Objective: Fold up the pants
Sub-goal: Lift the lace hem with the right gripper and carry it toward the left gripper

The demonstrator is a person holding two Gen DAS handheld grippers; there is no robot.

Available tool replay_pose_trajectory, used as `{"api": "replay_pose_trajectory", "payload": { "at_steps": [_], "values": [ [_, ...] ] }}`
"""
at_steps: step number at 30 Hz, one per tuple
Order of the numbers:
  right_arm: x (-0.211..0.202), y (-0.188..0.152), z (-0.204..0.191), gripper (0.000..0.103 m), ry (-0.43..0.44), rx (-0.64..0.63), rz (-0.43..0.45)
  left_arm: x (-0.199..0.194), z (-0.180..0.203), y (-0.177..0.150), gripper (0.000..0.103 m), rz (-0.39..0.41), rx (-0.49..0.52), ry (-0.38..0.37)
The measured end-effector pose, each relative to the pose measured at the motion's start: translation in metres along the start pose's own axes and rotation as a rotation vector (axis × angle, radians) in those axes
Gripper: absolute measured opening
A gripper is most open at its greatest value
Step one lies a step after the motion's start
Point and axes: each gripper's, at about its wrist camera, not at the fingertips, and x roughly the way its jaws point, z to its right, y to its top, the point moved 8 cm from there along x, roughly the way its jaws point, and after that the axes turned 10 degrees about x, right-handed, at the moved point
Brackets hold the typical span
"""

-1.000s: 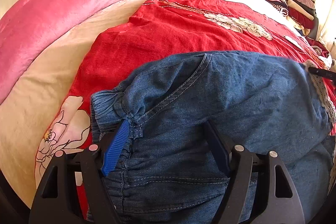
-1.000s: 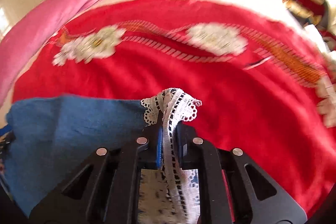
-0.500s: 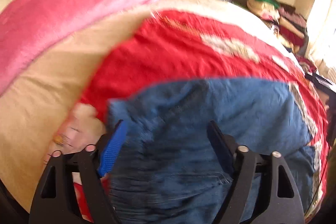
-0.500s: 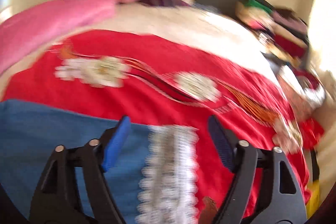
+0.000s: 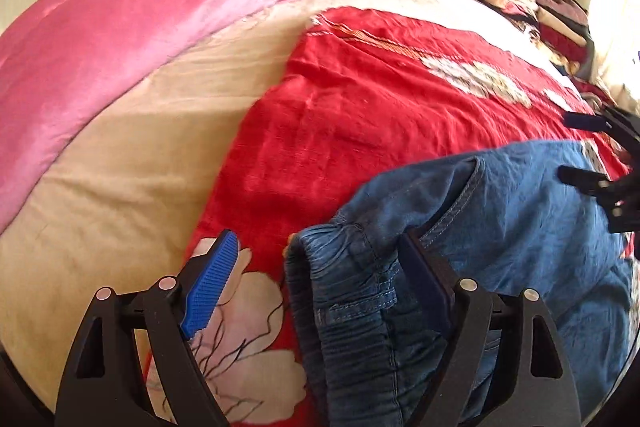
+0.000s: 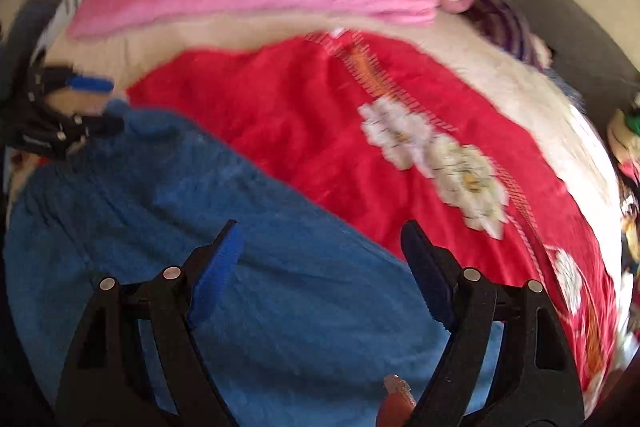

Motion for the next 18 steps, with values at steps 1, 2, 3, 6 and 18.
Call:
{"api": "replay_pose_trajectory", "payload": {
  "at_steps": [1, 2, 3, 6, 18],
  "values": [
    [0.006, 0.001, -0.003, 0.074, -0.010, -0.020, -0.016, 0.003, 0.000, -0.001, 0.081, -0.007, 0.006, 0.001],
    [0.013, 0.002, -0.007, 0.074, -0.012, -0.040, -0.034, 0.008, 0.001, -0.002, 0.081, -0.016, 0.011, -0.002],
    [0.017, -0.001, -0.009, 0.074, -0.014, -0.051, -0.049, 0.012, 0.001, -0.002, 0.081, -0.019, 0.011, -0.011],
    [0.031, 0.001, -0.011, 0.074, -0.027, -0.079, -0.073, 0.021, 0.004, -0.002, 0.053, -0.024, 0.011, -0.056],
    [0.015, -0.007, -0.029, 0.001, 0.019, -0.042, -0.070, -0.020, 0.017, 0.003, 0.029, 0.110, 0.055, -0.084]
  ]
}}
